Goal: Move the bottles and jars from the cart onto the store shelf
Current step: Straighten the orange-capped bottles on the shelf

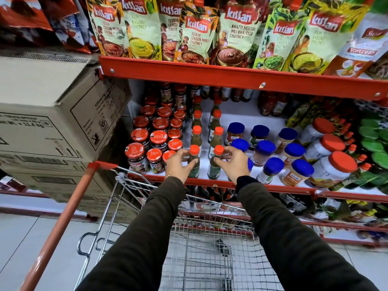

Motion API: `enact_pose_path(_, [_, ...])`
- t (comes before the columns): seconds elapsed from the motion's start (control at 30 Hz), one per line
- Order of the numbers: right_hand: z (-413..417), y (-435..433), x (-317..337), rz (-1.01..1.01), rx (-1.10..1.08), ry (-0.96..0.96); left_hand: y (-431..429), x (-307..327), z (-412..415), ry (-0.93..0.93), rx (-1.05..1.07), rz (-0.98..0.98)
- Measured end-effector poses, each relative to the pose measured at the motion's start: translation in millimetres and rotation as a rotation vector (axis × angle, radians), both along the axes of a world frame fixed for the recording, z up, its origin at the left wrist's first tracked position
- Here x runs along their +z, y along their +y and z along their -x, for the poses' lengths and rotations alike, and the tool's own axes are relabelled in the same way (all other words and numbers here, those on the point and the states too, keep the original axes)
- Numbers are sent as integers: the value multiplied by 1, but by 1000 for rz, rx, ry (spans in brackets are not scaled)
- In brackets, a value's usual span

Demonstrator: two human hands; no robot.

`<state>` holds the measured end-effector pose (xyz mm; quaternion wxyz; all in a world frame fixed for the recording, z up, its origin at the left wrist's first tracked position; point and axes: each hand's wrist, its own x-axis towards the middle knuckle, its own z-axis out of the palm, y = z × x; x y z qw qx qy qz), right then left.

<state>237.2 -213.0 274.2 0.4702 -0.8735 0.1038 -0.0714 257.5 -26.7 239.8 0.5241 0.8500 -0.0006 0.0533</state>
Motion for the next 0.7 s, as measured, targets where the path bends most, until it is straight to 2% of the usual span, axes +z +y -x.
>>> enact_pose_path(0.2, [-2, 0, 3, 50, 69, 3, -6, 7, -3, 36, 33, -76])
enact_pose_path(0.43, [-2, 2, 2, 63, -7, -32, 2, 20, -7, 10, -202, -81])
enact_pose_path(0.7, [-2, -1, 9, 60, 60, -33, 1, 22, -7, 11, -75, -41])
